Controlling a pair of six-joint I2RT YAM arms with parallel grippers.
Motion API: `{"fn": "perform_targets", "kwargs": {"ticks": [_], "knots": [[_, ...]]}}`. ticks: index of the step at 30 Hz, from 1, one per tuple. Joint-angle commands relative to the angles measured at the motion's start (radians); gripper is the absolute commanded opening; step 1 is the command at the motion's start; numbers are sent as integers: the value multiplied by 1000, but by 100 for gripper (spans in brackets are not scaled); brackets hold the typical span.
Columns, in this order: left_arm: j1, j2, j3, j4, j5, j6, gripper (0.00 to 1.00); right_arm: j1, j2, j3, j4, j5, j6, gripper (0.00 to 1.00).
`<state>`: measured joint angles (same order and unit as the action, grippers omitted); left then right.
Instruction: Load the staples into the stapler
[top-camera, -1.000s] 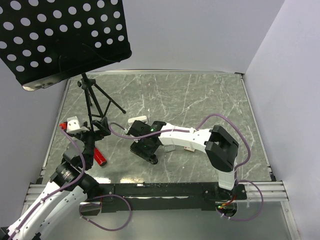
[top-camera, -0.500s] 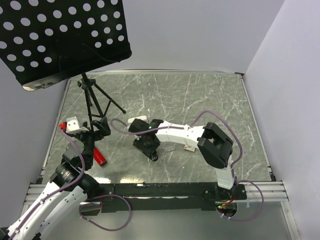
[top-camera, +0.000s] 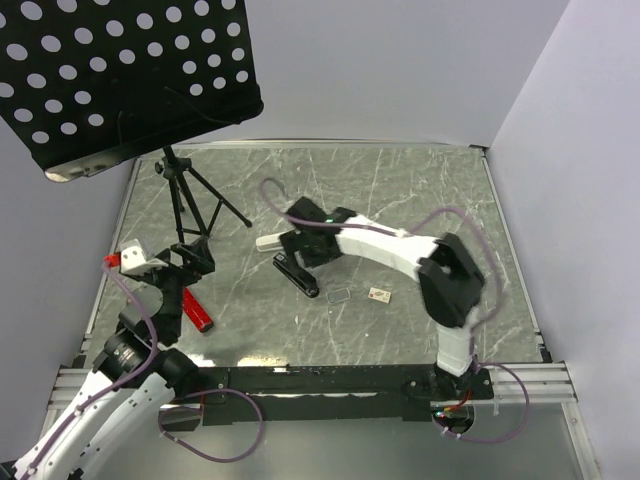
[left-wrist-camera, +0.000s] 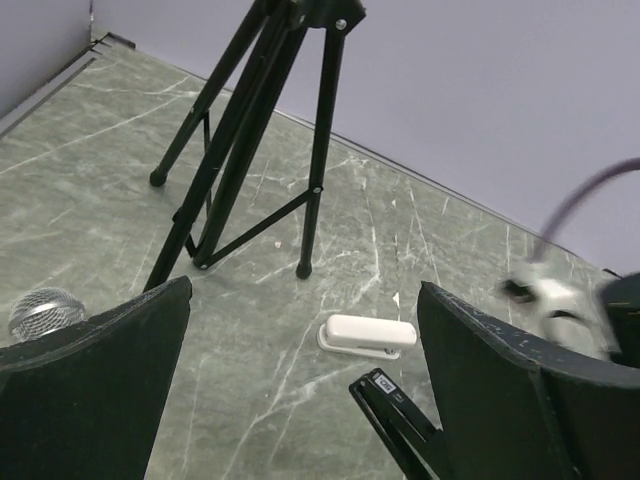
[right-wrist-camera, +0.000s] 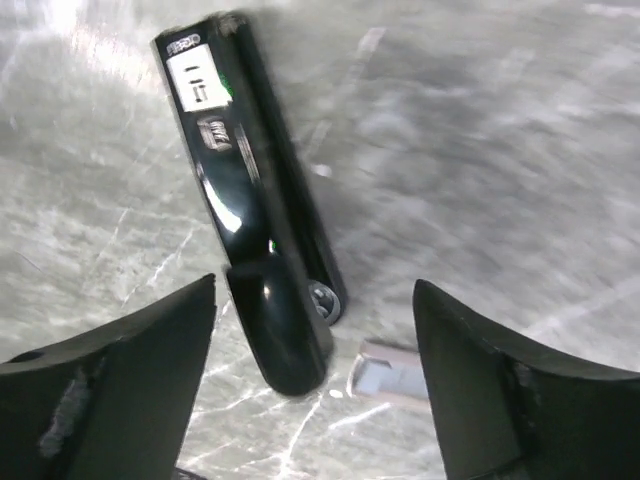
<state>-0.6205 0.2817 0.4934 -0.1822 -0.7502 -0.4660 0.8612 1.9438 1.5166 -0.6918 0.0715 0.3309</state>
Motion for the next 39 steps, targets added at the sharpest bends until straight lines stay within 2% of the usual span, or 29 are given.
{"fn": "perform_targets", "kwargs": {"ticks": [1, 4, 8, 9, 12, 16, 20, 29, 39], "knots": [[5, -41, 83, -63, -26, -22, 99, -114, -320, -110, 51, 117, 111, 93], [5, -59, 134, -94, -67, 9, 99, -226, -550, -240, 61, 209, 166, 100], [5, -98, 192, -68, -103, 95, 99, -355, -859, -419, 55, 328, 215, 100], [5, -105, 197, -57, -113, 128, 100, -375, -984, -446, 54, 403, 215, 100], [5, -130, 191, -8, -146, 177, 99, -396, -1216, -547, 78, 545, 185, 100], [5, -121, 171, -3, -155, 184, 99, -398, -1452, -665, 109, 637, 143, 100], [5, -108, 149, -14, -161, 158, 100, -399, -1666, -818, 163, 625, 103, 100], [5, -75, 91, -4, -176, 136, 99, -398, -1803, -888, 166, 593, 54, 100], [5, -47, 50, 69, -178, 167, 99, -399, -1774, -859, 101, 594, 28, 100]]}}
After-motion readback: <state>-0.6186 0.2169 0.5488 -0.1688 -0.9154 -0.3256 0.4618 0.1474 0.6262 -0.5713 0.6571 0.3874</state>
